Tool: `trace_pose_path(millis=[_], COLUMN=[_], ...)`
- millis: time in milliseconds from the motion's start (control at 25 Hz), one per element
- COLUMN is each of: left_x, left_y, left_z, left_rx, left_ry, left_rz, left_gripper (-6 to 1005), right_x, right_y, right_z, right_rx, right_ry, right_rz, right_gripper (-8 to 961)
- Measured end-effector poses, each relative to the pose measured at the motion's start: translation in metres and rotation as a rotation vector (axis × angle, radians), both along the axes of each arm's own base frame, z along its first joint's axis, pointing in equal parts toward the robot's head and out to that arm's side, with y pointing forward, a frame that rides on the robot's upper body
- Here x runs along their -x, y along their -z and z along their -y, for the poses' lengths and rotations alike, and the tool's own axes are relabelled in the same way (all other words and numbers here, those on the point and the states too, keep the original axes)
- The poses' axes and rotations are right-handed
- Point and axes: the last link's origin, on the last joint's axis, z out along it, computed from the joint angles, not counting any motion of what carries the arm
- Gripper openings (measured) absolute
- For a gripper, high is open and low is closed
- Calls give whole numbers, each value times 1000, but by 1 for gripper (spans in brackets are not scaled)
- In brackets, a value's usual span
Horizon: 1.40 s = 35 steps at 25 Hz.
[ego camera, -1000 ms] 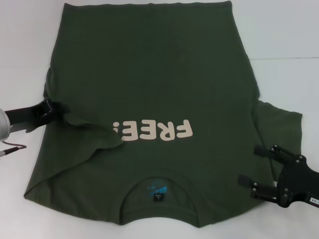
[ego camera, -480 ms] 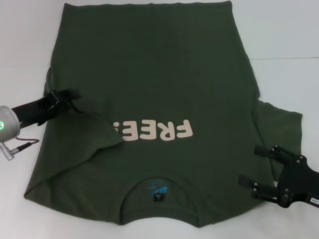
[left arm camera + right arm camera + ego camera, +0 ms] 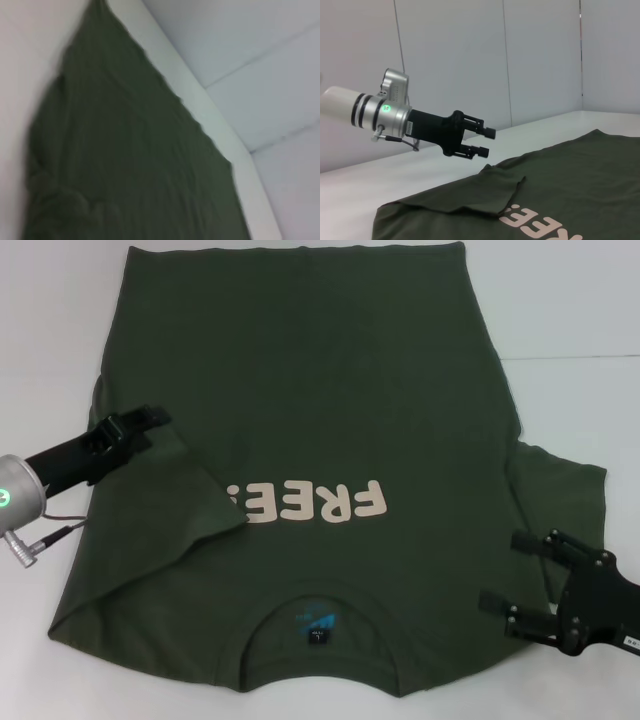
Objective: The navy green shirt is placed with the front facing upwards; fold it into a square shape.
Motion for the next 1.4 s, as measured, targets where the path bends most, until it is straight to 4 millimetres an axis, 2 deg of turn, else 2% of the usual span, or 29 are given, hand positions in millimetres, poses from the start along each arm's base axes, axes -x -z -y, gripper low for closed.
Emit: trace_pose_path(millis=[280, 560, 680, 800, 960, 1160, 1400], left_x=[-19, -23, -20, -18, -11, -3, 1], left_y=[-19, -56, -69, -77, -74, -67, -63], left_z=[32, 73, 88, 99, 108, 114, 121], left_rx=[21, -41, -56, -12, 83, 183, 219], left_ry=[333, 606, 675, 753, 822, 885, 966], left_rz=[-3, -44, -67, -172, -318, -419, -500], left_gripper=[678, 742, 838, 934, 933, 931, 929], right_x=[6, 20, 26, 35, 42, 40, 26], right_y=[-12, -46, -59, -72, -87, -99, -119], right_z=[-2, -29, -43, -57, -73, -88, -96], right_rx=[22, 221, 321, 417, 520, 578, 503], right_ry=[46, 268, 388, 489, 666, 929, 1170], right_rz=[-112, -242, -252, -241, -194, -90, 114], right_gripper=[919, 916, 913, 909, 898, 884, 879])
